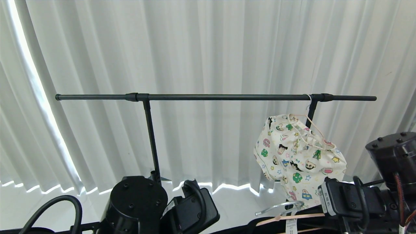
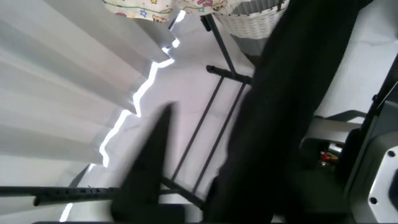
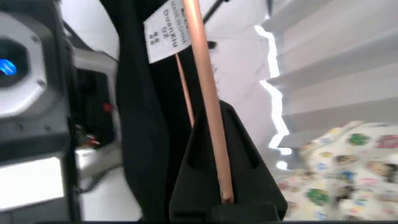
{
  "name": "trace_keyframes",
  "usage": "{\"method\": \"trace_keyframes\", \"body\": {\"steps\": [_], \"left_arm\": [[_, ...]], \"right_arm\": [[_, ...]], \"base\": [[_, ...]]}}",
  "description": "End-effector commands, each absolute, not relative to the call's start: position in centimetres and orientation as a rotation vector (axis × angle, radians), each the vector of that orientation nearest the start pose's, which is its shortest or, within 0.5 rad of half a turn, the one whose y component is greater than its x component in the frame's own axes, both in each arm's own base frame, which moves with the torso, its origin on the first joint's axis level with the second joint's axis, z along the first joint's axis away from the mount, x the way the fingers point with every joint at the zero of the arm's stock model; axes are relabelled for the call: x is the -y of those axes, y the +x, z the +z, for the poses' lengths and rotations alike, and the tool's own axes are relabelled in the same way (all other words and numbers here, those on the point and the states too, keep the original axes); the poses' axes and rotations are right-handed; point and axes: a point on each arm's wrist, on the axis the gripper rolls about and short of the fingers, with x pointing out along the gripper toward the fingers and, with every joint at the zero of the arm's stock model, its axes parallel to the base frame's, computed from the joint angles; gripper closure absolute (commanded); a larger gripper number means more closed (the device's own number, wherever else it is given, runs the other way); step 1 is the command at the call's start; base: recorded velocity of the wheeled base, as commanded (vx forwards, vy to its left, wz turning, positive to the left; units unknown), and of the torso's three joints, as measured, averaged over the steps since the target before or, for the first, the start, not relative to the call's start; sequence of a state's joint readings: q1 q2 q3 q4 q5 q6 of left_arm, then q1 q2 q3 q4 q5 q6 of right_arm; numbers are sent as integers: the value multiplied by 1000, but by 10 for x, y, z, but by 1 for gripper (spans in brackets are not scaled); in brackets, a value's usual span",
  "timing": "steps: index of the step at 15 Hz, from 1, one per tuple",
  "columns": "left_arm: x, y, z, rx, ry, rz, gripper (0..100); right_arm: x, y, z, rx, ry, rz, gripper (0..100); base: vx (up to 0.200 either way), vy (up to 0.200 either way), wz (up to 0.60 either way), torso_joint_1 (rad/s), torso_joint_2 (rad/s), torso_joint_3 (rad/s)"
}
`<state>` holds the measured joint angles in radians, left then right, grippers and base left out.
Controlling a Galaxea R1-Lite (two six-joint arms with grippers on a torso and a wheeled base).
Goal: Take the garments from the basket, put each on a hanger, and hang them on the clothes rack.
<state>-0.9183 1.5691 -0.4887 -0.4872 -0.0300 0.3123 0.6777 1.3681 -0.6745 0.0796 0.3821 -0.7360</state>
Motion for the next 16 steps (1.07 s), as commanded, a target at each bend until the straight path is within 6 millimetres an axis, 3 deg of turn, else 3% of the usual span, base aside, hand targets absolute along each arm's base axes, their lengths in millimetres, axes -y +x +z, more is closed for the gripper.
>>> {"method": "trace_keyframes", "body": {"steps": [1, 3, 9, 13, 16], "left_arm": [[184, 139, 127, -398, 540, -1007, 0], [179, 135, 126, -402, 541, -1010, 0], [135, 106, 103, -491, 572, -987, 0], [117, 132, 90, -594, 549, -823, 0], [122, 124, 93, -565, 552, -886, 0]], "right_arm": [[-123, 140, 174, -363, -757, 1246, 100], [-120, 137, 176, -355, -763, 1225, 100], [-89, 137, 182, -339, -731, 1061, 100], [-83, 126, 179, -308, -723, 1061, 100], [-82, 124, 176, -264, -698, 1060, 100]], "base": [[0, 0, 0, 0, 0, 0], [0, 0, 0, 0, 0, 0], [0, 0, 0, 0, 0, 0], [0, 0, 0, 0, 0, 0], [0, 0, 0, 0, 0, 0]]}}
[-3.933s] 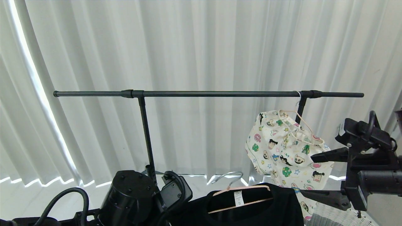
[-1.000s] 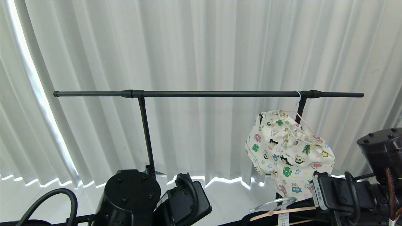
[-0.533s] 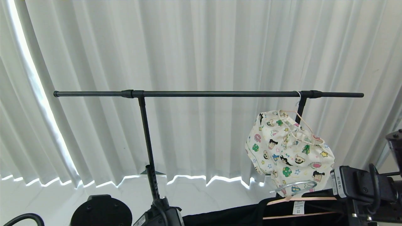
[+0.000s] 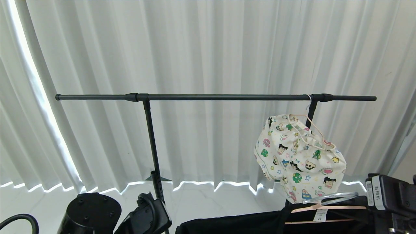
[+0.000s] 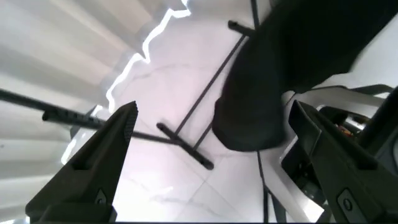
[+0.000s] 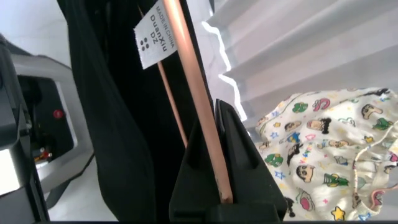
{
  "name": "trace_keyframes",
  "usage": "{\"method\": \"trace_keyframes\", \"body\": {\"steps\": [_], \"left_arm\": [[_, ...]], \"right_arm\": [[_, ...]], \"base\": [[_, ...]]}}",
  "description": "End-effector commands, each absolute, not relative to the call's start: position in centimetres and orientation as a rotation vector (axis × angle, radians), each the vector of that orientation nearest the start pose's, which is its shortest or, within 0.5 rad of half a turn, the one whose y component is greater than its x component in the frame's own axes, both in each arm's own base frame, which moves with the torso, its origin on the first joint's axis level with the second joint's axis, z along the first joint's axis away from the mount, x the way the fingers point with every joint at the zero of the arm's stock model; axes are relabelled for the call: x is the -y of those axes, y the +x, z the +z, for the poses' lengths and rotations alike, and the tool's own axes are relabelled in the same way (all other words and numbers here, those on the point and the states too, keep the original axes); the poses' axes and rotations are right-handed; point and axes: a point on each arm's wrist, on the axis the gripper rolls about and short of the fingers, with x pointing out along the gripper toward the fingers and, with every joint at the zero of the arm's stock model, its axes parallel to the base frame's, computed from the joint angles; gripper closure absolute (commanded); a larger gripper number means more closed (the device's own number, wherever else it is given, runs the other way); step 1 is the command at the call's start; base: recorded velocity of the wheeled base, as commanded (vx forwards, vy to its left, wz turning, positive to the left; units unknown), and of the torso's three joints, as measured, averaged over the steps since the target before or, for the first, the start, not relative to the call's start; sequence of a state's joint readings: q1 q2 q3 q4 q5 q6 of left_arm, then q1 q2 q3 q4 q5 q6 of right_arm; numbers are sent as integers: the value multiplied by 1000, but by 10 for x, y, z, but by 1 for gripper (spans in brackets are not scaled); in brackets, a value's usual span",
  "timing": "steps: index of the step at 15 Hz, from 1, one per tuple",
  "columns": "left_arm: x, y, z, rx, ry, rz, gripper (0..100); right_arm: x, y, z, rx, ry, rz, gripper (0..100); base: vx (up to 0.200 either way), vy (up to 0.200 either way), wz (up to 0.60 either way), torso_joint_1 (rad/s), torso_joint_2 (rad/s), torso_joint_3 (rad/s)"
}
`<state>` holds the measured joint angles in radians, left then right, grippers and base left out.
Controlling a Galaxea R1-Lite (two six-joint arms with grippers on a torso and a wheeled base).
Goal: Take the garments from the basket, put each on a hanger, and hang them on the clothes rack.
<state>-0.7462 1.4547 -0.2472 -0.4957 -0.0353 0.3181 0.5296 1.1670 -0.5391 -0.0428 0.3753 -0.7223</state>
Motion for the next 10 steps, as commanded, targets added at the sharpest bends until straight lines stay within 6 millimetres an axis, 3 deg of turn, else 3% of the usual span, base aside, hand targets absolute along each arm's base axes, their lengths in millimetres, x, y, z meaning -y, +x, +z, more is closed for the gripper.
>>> {"method": "trace_keyframes", "body": {"steps": [1, 4, 5, 8, 10], "left_arm": [[124, 119, 91, -569, 565, -920, 0], [129, 122, 84, -610, 577, -922, 0], [128, 123, 85, -607, 572, -916, 100], [125, 123, 82, -623, 576, -896, 100], [113, 126, 75, -668, 592, -789, 100]], "right_arm": [[-83, 124, 177, -252, -692, 1058, 100], [-83, 124, 179, -226, -685, 1074, 100], [-83, 123, 179, -224, -684, 1075, 100], [-83, 124, 180, -222, -684, 1073, 100], [-83, 124, 180, -226, -677, 1065, 100]], "base": [[0, 0, 0, 0, 0, 0], [0, 0, 0, 0, 0, 0], [0, 0, 0, 0, 0, 0], [0, 0, 0, 0, 0, 0], [0, 0, 0, 0, 0, 0]]}}
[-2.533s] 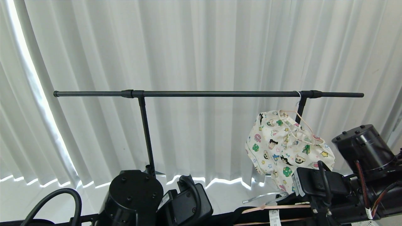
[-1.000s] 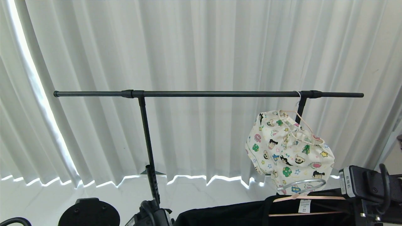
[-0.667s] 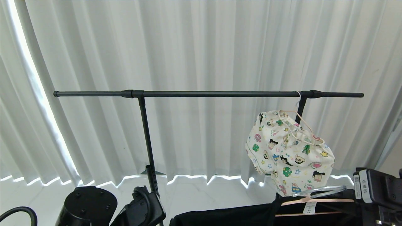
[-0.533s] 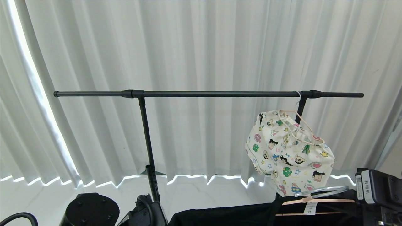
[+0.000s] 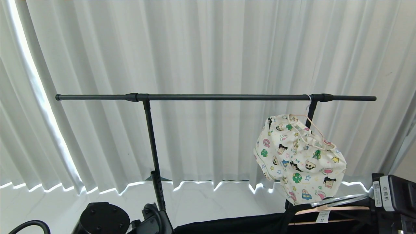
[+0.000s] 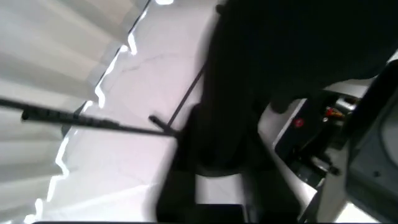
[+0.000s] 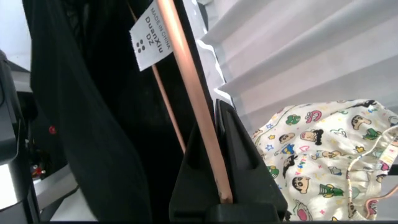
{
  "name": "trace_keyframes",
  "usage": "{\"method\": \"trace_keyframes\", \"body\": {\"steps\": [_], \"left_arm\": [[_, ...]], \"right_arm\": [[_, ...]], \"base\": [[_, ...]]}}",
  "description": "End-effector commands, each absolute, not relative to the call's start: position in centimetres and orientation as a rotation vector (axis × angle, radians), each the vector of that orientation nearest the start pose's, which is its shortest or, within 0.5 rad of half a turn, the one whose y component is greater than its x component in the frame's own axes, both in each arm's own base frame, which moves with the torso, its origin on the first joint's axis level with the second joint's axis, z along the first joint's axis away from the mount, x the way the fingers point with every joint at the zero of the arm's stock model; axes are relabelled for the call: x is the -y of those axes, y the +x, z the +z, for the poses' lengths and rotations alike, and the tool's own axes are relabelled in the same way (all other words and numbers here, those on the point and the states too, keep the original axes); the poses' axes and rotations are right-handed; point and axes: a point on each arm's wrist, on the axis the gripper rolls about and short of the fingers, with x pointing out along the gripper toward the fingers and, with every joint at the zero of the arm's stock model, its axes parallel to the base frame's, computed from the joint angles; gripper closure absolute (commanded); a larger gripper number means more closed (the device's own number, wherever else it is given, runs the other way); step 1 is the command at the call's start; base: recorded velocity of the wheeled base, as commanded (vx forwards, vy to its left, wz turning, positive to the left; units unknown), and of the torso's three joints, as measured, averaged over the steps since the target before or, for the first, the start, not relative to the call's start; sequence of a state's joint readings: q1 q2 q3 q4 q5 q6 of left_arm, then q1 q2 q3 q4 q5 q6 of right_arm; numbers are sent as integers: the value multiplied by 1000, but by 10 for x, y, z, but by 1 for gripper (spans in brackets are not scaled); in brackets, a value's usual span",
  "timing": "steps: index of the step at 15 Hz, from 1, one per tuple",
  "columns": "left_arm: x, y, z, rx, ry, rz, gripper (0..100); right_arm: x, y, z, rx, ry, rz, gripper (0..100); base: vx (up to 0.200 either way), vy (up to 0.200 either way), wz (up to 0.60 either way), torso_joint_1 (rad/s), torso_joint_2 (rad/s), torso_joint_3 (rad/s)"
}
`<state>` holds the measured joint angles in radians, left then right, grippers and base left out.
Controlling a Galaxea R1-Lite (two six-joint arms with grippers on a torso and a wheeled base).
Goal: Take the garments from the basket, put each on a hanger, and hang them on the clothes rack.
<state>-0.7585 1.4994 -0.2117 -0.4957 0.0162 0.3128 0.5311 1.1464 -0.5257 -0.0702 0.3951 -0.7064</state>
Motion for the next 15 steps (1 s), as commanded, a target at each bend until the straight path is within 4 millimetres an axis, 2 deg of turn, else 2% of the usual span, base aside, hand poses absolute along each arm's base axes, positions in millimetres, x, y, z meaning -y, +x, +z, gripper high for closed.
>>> {"method": "trace_keyframes", "body": {"steps": [1, 4, 8, 9, 11, 15], "left_arm": [[103, 126, 72, -693, 602, -711, 100], [75, 120, 70, -719, 566, -576, 100], [75, 115, 74, -687, 565, -599, 100], [76, 115, 74, -685, 561, -608, 0], [77, 115, 79, -654, 535, -629, 0], [70, 108, 111, -478, 374, -597, 0]], "right_arm": [[-81, 123, 182, -228, -662, 1052, 100], [-76, 122, 184, -242, -619, 1009, 100], [-75, 122, 185, -241, -609, 1002, 100], [-75, 122, 186, -239, -610, 1000, 100], [-74, 121, 186, -233, -608, 993, 100], [-72, 122, 183, -328, -536, 880, 100]], "base": [[0, 0, 0, 0, 0, 0], [0, 0, 0, 0, 0, 0], [0, 0, 0, 0, 0, 0], [0, 0, 0, 0, 0, 0], [0, 0, 0, 0, 0, 0], [0, 0, 0, 0, 0, 0]]}}
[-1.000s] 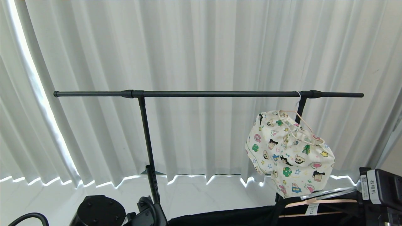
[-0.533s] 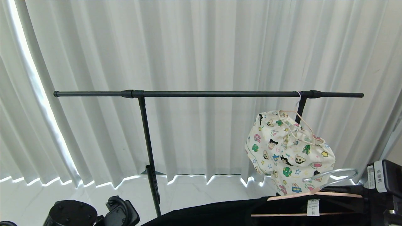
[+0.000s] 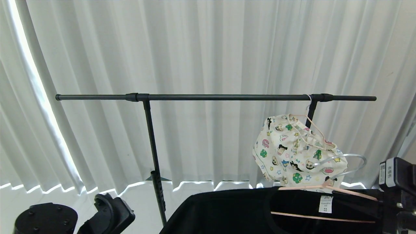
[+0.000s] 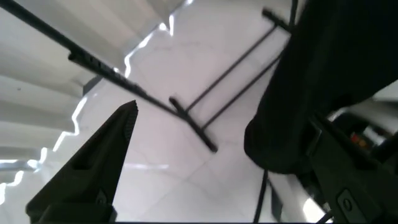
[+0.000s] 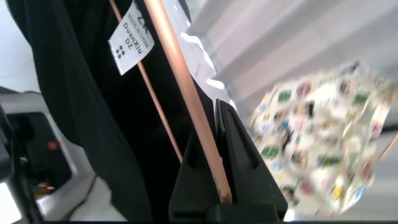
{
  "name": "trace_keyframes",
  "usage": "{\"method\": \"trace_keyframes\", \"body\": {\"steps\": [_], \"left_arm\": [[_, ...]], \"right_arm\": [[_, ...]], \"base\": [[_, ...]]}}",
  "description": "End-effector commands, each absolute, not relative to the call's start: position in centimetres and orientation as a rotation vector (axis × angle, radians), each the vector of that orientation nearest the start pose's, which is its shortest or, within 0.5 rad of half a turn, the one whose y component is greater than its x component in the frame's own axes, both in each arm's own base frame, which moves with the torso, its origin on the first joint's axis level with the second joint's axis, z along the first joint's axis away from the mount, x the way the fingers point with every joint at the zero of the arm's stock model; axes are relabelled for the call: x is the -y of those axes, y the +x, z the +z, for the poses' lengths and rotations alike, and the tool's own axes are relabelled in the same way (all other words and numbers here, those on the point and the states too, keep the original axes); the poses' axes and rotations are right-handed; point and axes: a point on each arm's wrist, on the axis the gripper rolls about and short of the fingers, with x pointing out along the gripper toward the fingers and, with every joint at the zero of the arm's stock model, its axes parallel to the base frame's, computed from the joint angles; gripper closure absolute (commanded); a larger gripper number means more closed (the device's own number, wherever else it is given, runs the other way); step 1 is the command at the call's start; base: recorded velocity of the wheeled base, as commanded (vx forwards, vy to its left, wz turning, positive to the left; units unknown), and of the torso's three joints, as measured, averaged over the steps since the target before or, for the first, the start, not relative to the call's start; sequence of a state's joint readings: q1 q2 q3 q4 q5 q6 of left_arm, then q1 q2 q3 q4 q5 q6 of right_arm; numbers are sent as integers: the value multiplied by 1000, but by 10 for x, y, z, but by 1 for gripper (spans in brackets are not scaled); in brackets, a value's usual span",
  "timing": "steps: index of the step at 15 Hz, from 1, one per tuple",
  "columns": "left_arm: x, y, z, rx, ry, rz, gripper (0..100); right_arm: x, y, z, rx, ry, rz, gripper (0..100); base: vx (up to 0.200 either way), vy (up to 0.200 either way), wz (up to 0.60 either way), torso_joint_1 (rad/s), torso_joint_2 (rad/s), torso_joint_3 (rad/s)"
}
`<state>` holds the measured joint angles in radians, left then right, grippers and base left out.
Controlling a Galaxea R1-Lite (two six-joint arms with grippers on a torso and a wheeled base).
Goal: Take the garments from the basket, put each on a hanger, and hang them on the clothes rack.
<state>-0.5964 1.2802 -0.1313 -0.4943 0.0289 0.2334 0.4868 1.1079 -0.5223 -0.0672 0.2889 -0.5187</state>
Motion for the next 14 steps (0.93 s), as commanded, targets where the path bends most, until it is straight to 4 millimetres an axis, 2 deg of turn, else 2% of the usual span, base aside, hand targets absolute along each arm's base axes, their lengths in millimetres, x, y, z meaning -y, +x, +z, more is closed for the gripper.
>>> {"method": "trace_keyframes", "body": {"steps": [1, 5, 7, 9, 10, 12, 14], "left_arm": [[65, 106, 115, -449, 352, -564, 0], [36, 104, 129, -367, 288, -306, 0], [27, 111, 142, -325, 263, -204, 0], [22, 117, 154, -291, 253, -143, 0], [20, 120, 160, -270, 252, -115, 0], [19, 121, 163, -262, 284, -72, 0], [19, 120, 163, -261, 302, -66, 0]], "right_arm": [[-72, 123, 181, -361, -504, 841, 100], [-65, 123, 168, -572, -416, 576, 100], [-67, 133, 163, -663, -393, 450, 100], [-75, 156, 162, -748, -351, 344, 100], [-84, 176, 164, -777, -306, 291, 100], [-100, 211, 170, -774, -218, 186, 100], [-112, 237, 179, -739, -167, 117, 100]], "base": [[0, 0, 0, 0, 0, 0], [0, 0, 0, 0, 0, 0], [0, 0, 0, 0, 0, 0], [0, 0, 0, 0, 0, 0], [0, 0, 0, 0, 0, 0], [0, 0, 0, 0, 0, 0], [0, 0, 0, 0, 0, 0]]}}
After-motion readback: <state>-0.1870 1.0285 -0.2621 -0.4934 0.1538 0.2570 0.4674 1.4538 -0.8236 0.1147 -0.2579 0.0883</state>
